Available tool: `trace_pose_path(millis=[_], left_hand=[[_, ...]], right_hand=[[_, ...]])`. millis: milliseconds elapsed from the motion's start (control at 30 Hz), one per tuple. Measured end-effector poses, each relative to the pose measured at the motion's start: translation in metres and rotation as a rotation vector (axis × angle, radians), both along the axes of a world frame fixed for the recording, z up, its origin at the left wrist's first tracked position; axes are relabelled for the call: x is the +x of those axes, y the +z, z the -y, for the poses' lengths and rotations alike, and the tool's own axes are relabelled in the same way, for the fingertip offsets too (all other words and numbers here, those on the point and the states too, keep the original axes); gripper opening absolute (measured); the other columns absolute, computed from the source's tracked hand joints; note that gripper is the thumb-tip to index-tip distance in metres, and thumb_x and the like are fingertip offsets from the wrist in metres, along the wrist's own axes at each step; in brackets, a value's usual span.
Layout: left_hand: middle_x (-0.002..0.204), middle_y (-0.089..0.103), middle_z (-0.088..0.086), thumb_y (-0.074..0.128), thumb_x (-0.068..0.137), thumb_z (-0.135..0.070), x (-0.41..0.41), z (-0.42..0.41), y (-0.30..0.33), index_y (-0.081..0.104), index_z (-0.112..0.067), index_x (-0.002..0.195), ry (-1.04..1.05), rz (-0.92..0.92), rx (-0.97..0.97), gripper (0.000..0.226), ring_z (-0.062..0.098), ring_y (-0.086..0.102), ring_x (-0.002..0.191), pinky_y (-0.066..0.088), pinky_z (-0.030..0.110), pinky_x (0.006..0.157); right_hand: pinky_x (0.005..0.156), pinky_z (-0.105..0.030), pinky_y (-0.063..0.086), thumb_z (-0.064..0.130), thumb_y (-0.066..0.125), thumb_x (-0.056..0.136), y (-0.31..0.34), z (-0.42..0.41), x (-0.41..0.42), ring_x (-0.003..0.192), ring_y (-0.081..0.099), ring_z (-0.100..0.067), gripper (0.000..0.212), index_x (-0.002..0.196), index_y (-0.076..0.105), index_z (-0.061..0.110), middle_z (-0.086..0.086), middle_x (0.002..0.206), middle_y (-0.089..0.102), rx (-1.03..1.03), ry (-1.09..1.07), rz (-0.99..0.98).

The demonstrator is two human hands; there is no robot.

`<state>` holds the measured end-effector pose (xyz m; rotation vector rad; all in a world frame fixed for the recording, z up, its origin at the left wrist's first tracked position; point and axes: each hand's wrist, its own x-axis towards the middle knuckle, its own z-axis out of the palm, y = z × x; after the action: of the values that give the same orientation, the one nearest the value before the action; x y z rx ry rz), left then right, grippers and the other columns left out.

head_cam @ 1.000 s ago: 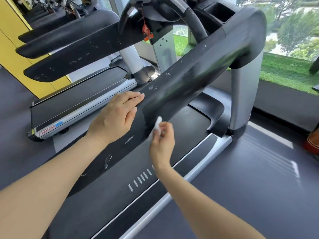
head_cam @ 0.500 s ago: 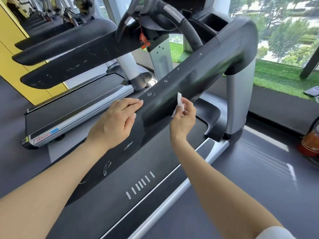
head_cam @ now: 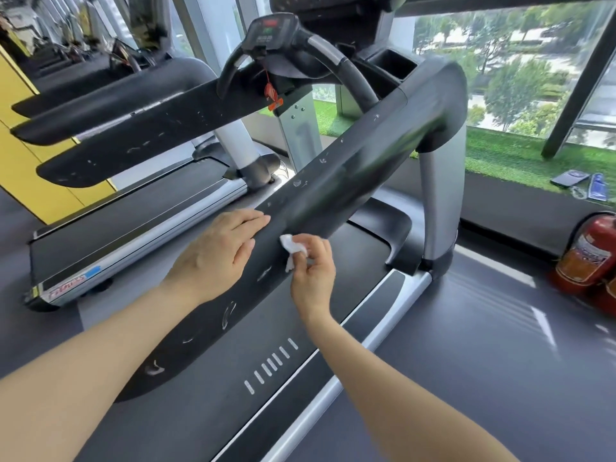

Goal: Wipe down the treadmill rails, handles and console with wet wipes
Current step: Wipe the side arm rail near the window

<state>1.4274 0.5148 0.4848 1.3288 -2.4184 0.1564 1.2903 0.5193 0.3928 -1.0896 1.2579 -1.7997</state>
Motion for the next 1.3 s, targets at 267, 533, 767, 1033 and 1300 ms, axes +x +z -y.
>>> trace_pose_path(millis=[267,533,767,1033,1300], left_hand=[[0.134,0.051,-0.007,0.034,0.094,-0.031,0.018,-0.003,-0.007,0.052,-0.018,0.136,-0.017,0.018,0.015,0.047,0.011,0.044,0.125,0.029,0.019,0.107],[0.136,0.05,-0.008,0.035,0.094,-0.031,0.018,-0.005,-0.008,0.05,-0.019,0.137,-0.007,0.023,0.013,0.047,0.013,0.045,0.126,0.031,0.022,0.107],[0.136,0.05,-0.009,0.037,0.094,-0.028,0.017,-0.004,-0.009,0.051,-0.018,0.136,-0.01,0.025,0.003,0.045,0.011,0.045,0.124,0.031,0.02,0.106],[0.136,0.049,-0.009,0.035,0.095,-0.031,0.017,-0.006,-0.008,0.05,-0.019,0.137,0.002,0.031,-0.001,0.047,0.009,0.044,0.125,0.027,0.016,0.107],[0.136,0.049,-0.009,0.035,0.095,-0.031,0.017,-0.006,-0.009,0.05,-0.02,0.137,0.002,0.017,-0.006,0.046,0.01,0.044,0.125,0.036,0.027,0.105]], right_hand=[[0.078,-0.006,0.039,0.002,0.05,0.092,0.026,0.044,-0.016,0.076,0.05,0.005,0.034,0.115,0.069,0.019,0.006,0.091,0.048,0.038,-0.2,0.046],[0.075,-0.002,0.033,-0.002,0.056,0.088,0.013,0.014,-0.008,0.073,0.043,0.003,0.027,0.108,0.071,0.007,0.006,0.086,0.046,-0.194,-0.023,-0.3],[0.075,-0.007,0.037,0.001,0.052,0.09,0.02,0.033,-0.012,0.073,0.043,-0.002,0.032,0.113,0.069,0.014,0.004,0.092,0.046,-0.061,-0.149,-0.162],[0.072,-0.008,0.036,0.016,0.052,0.091,0.018,0.024,-0.02,0.075,0.046,0.0,0.028,0.11,0.071,0.009,0.002,0.09,0.048,-0.188,-0.06,-0.329],[0.075,-0.009,0.037,0.019,0.045,0.091,0.008,0.005,0.005,0.081,0.045,-0.003,0.032,0.11,0.069,0.012,0.002,0.095,0.051,-0.143,-0.02,-0.329]])
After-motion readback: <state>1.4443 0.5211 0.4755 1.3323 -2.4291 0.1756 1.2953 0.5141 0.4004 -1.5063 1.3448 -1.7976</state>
